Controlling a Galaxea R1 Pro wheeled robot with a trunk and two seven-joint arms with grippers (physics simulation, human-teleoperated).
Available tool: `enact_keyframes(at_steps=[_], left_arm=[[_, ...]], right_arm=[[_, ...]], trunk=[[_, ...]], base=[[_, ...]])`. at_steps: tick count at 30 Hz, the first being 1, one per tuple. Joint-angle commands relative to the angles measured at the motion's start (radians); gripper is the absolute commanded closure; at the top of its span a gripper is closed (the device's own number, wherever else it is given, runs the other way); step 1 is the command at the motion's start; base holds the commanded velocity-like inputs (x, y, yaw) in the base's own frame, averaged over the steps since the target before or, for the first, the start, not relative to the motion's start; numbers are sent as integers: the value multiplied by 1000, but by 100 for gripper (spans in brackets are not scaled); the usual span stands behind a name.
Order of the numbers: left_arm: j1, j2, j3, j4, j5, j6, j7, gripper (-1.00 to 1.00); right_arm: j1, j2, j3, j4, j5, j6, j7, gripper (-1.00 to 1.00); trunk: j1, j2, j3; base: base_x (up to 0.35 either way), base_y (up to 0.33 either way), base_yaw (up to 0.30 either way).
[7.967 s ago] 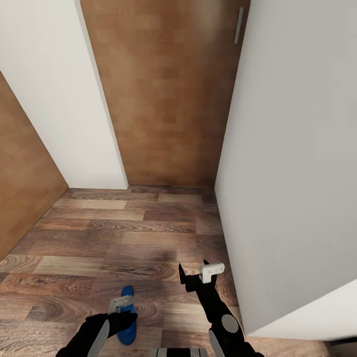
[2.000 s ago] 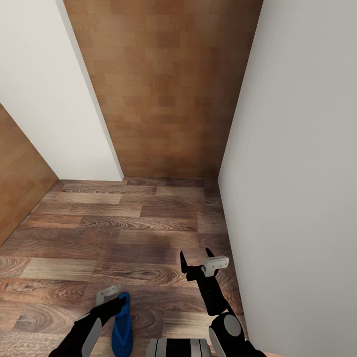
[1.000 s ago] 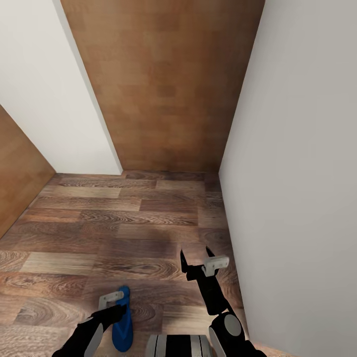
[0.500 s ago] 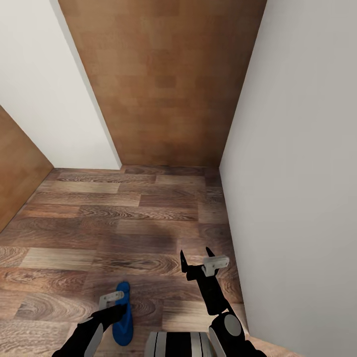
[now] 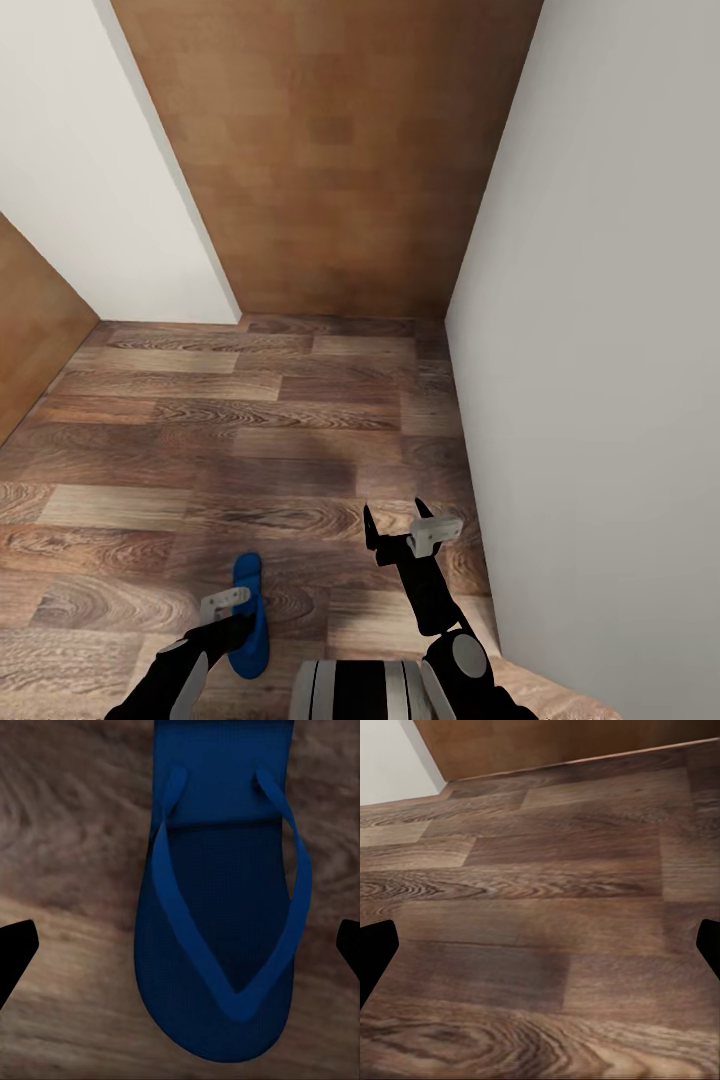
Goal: In the bedroom, move the book from the bed onto either nightstand, and place the two sandals side by side next to the bed.
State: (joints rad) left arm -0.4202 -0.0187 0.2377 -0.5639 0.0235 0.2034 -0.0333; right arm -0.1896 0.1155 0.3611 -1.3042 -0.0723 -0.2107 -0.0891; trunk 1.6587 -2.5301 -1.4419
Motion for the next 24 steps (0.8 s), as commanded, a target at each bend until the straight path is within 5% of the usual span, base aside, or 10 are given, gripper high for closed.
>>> enact_keyframes(at_steps=[1,24], left_arm=[[0,-1,6,-2,3,6,-3,-100],[0,-1,5,-2,3,4,-4,-100]], right_arm=[[-1,0,2,0,-7,-4,-4,-100],[-1,0,2,0,-7,-4,-4,-100]], trunk=[[0,0,-5],[0,0,-5]], base=[[0,0,0],[0,0,0]])
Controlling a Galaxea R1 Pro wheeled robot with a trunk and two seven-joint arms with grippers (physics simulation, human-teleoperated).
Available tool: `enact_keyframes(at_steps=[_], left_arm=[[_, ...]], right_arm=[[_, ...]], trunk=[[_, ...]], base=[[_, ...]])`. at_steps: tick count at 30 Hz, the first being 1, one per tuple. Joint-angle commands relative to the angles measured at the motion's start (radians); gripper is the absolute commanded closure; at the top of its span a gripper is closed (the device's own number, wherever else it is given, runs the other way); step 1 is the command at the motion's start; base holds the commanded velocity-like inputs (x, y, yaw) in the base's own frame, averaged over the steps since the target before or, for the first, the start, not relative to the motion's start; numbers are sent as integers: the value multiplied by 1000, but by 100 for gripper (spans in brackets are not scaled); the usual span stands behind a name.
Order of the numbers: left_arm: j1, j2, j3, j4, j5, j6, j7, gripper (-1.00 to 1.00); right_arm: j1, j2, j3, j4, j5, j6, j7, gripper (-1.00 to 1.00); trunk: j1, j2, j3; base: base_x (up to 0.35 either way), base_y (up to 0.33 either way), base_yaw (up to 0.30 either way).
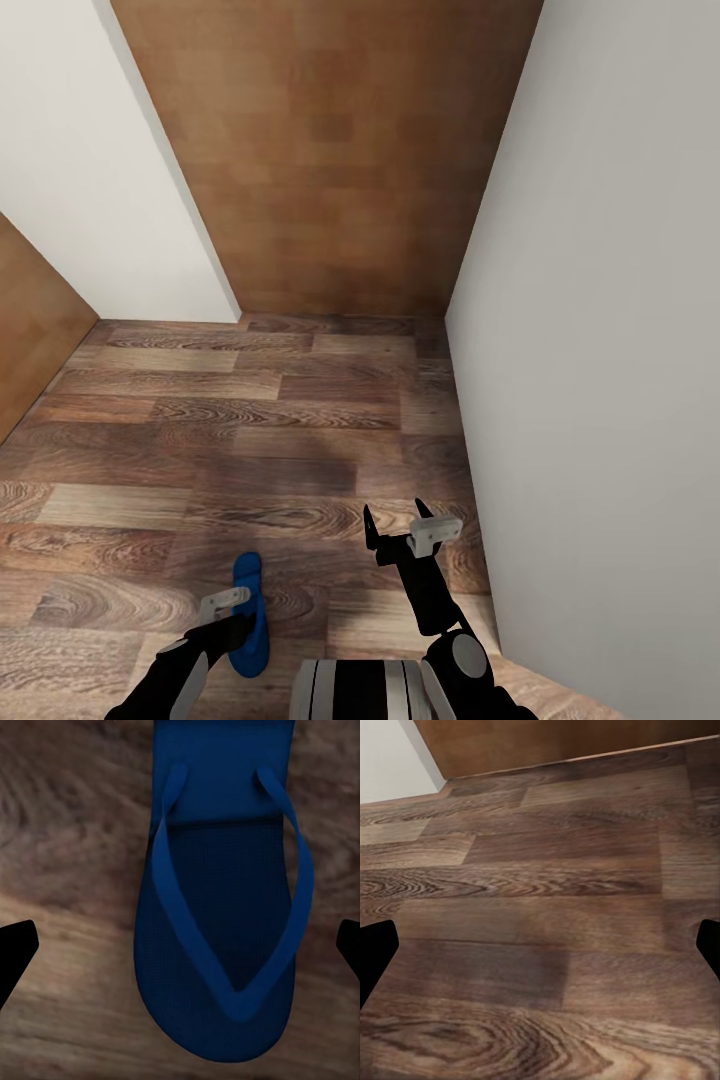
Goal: In the bedroom, move the book from the bed onto either nightstand, and place the two sandals side by side next to the bed.
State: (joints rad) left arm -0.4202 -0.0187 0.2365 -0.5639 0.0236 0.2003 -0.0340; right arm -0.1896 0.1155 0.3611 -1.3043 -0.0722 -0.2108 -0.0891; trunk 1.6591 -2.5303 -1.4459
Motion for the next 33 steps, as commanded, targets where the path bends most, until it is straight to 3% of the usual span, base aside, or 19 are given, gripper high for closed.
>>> enact_keyframes(at_steps=[1,18,23,33], left_arm=[[0,-1,6,-2,2,7,-4,-100],[0,-15,6,-2,4,7,-6,-100],[0,-16,6,-2,4,7,-7,-100],[0,-17,6,-2,4,5,-7,-100]], right_arm=[[-1,0,2,0,-8,-4,-4,-100],[-1,0,2,0,-8,-4,-4,-100],[-1,0,2,-1,-8,-4,-4,-100],[-1,0,2,-1,-8,-4,-4,-100]], trunk=[[0,0,-1],[0,0,-1],[2,-1,-20],[2,-1,-20]], base=[[0,0,0],[0,0,0],[0,0,0],[0,0,0]])
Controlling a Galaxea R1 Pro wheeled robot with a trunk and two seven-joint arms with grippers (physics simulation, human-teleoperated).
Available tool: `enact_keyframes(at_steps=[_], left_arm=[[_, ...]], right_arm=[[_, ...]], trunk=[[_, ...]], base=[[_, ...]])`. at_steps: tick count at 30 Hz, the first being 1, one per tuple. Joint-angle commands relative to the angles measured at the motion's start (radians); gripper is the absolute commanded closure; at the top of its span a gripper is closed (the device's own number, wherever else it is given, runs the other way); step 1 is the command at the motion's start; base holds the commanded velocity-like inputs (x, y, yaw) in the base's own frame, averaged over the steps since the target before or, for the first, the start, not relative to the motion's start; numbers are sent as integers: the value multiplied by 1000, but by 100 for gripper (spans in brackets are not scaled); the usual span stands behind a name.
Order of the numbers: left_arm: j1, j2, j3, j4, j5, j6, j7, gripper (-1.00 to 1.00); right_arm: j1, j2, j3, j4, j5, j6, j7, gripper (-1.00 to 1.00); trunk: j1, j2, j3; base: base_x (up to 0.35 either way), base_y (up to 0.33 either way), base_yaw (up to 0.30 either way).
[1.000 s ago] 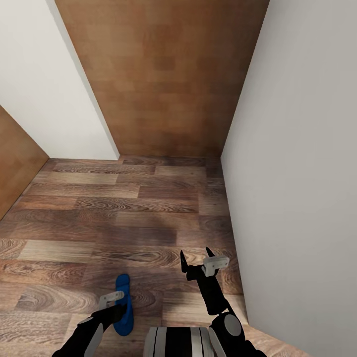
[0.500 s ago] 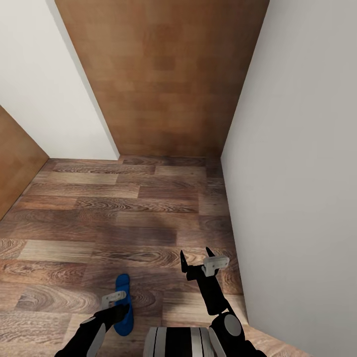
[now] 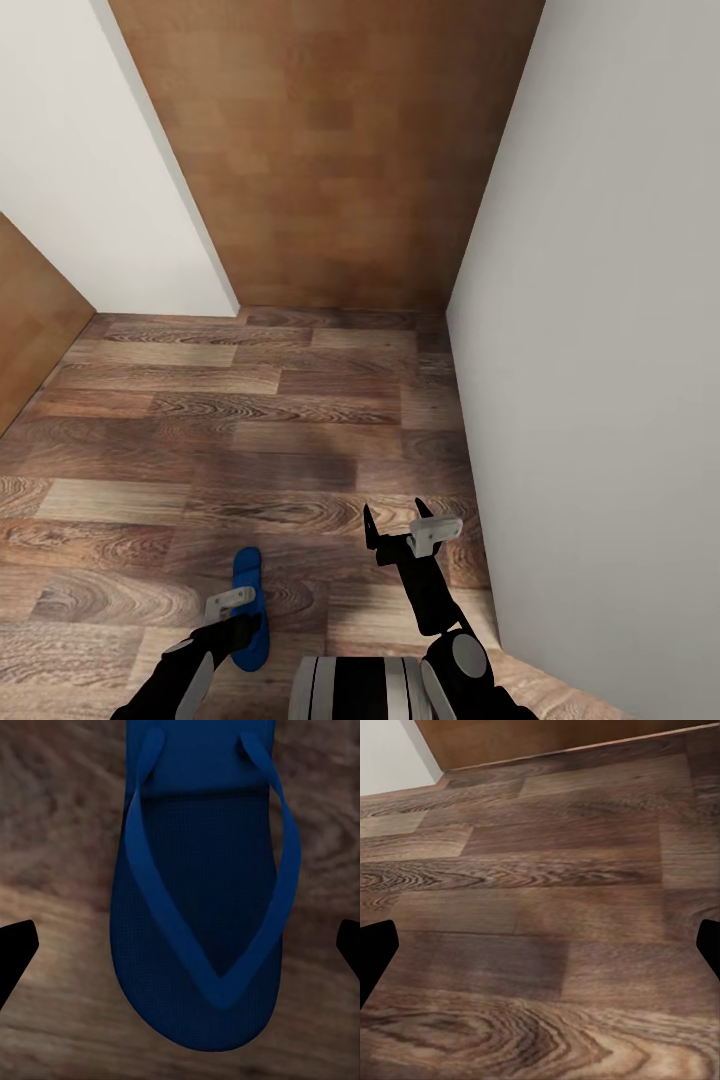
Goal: In the bedroom, move the book from the bed onto either nightstand, and place the two sandals side by side next to the bed.
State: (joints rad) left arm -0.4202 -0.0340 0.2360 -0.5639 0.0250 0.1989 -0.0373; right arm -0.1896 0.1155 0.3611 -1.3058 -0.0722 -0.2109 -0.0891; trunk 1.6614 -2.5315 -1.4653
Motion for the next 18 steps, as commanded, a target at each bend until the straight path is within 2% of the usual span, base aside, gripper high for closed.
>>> enact_keyframes(at_steps=[1,13,18], left_arm=[[0,-1,6,-2,3,7,-3,-100],[0,-15,3,-15,2,7,-1,-100],[-10,-31,3,-17,3,7,-1,-100]], right_arm=[[-1,0,2,0,-8,-4,-4,-100],[-1,0,2,-4,-8,-4,-4,-100],[-1,0,2,-4,-8,-4,-4,-100]], trunk=[[0,0,-1],[0,0,-1],[0,0,-1]], base=[[0,0,0],[0,0,0],[0,0,0]])
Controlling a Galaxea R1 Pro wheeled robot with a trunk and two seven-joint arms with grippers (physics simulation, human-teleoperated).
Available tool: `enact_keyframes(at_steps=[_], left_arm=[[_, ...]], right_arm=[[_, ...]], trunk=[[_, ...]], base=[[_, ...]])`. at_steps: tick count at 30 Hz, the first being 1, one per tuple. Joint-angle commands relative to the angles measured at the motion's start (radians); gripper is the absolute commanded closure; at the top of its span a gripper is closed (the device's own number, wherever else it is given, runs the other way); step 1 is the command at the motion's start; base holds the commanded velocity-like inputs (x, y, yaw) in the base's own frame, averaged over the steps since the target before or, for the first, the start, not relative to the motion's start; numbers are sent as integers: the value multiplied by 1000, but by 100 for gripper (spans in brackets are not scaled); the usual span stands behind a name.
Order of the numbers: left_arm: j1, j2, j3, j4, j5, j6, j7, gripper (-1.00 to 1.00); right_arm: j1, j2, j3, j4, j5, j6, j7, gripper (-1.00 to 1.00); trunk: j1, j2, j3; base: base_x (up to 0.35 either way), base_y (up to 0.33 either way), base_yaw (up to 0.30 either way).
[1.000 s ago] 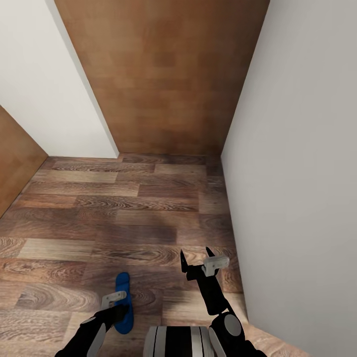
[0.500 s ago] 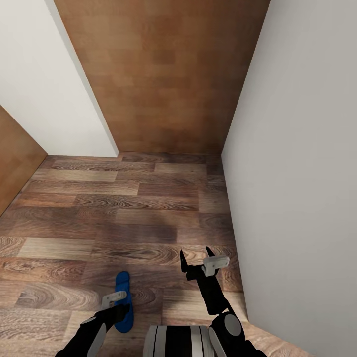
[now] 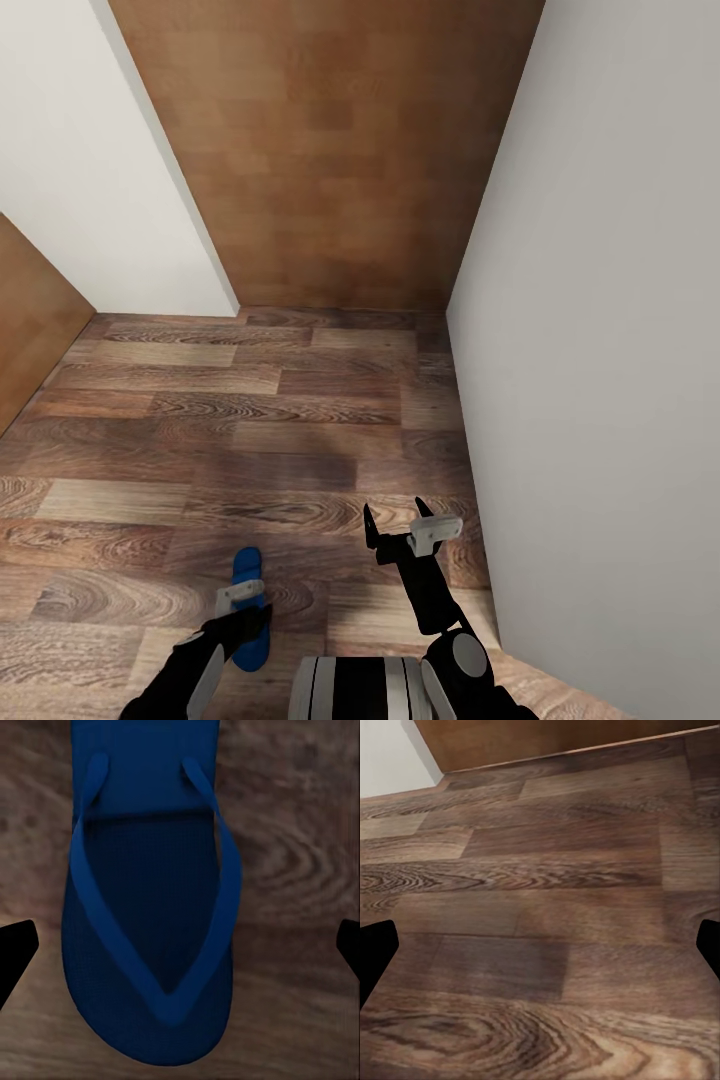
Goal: In the bedroom, move the book from the bed onto either nightstand, and place the two sandals side by side next to the bed.
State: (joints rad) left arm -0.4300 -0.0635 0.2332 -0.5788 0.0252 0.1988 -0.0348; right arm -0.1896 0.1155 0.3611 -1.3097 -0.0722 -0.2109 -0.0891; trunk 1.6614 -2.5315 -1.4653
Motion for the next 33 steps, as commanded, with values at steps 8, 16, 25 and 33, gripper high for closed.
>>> enact_keyframes(at_steps=[8,16,25,33], left_arm=[[-7,-3,7,-3,2,6,-4,-100],[-7,0,8,-3,2,5,-4,-100],[-7,1,8,-2,2,5,-4,-100],[-7,1,8,-1,2,-10,-4,-100]], right_arm=[[-1,0,2,0,-8,-4,-4,-100],[-1,0,2,0,-8,-4,-4,-100],[-1,0,2,0,-8,-4,-4,-100],[-1,0,2,0,-8,-4,-4,-100]], trunk=[[0,0,-1],[0,0,-1],[0,0,-1],[0,0,-1]], base=[[0,0,0],[14,0,0],[115,0,0],[14,0,0]])
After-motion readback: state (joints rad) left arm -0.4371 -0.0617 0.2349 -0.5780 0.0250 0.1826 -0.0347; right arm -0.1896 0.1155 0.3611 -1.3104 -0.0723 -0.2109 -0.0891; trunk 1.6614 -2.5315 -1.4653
